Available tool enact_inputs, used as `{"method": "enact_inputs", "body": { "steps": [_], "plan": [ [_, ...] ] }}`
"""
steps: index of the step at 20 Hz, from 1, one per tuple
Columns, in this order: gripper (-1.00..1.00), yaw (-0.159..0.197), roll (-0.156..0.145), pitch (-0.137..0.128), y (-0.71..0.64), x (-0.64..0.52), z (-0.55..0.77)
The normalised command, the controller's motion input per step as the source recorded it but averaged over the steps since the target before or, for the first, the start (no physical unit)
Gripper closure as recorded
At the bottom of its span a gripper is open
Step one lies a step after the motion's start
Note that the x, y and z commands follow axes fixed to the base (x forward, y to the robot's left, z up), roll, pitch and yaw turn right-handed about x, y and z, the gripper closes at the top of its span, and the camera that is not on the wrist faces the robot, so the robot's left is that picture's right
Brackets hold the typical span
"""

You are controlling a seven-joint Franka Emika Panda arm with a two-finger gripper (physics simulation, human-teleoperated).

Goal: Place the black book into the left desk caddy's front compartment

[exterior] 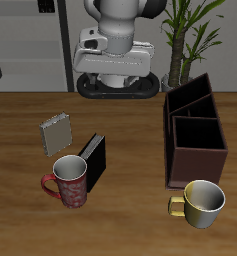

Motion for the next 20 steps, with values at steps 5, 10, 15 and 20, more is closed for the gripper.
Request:
{"method": "enact_inputs", "body": {
  "steps": [5,10,15,20],
  "plan": [
    [-1.0,0.012,0.0,-0.024,-0.09,0.2,0.02],
    [-1.0,-0.002,-0.014,-0.031,-0.14,0.19,0.05],
    [-1.0,0.01,-0.029,-0.021,-0.31,0.35,-0.03],
    [-1.0,-0.031,-0.023,-0.004,-0.12,0.17,-0.04]
  ]
}}
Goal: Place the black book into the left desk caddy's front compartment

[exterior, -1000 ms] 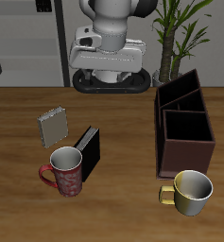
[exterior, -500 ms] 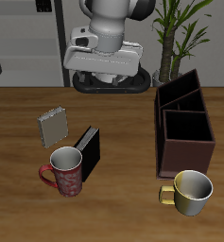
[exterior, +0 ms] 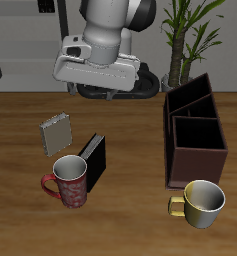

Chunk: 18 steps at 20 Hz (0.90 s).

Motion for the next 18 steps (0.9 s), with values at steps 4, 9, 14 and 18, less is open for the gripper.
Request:
{"method": "enact_inputs", "body": {
  "steps": [4,9,14,18],
  "plan": [
    [-1.0,-0.03,0.004,-0.001,0.05,0.13,-0.09],
    [-1.0,-0.031,0.022,-0.023,0.09,0.07,-0.12],
    [-1.0,-0.013,0.009,-0.001,0.06,0.06,-0.12],
    [-1.0,-0.029,-0.014,0.005,-0.05,0.07,-0.2]
  ]
}}
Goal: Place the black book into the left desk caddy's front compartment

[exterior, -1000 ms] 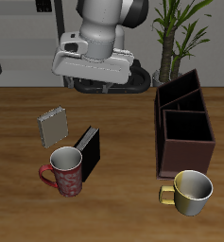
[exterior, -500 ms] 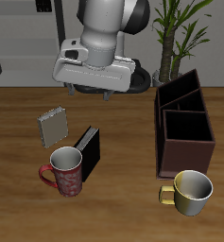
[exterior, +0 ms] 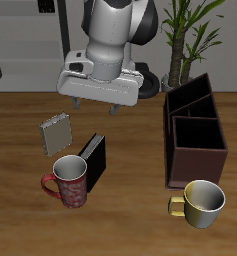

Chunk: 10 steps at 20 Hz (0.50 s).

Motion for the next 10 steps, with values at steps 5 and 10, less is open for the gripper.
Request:
{"method": "enact_inputs", "body": {
  "steps": [5,10],
  "plan": [
    [-1.0,-0.014,0.005,0.014,0.01,0.08,-0.16],
    [-1.0,-0.032,0.003,0.001,0.0,0.06,-0.11]
  ]
}}
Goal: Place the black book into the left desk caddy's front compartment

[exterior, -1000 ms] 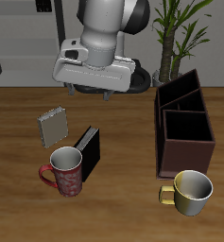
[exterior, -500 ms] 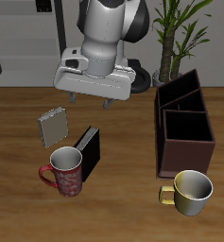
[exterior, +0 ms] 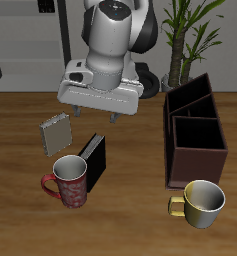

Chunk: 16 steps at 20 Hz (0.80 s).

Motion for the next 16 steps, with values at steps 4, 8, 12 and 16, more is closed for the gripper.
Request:
{"method": "enact_inputs", "body": {
  "steps": [4,8,12,16],
  "plan": [
    [-1.0,-0.03,0.009,0.01,0.0,0.06,-0.11],
    [-1.0,-0.039,0.017,-0.007,-0.06,0.05,-0.07],
    [-1.0,-0.02,0.013,-0.01,-0.04,0.07,-0.07],
    [-1.0,-0.031,0.007,-0.01,-0.13,0.0,-0.1]
  ]
}}
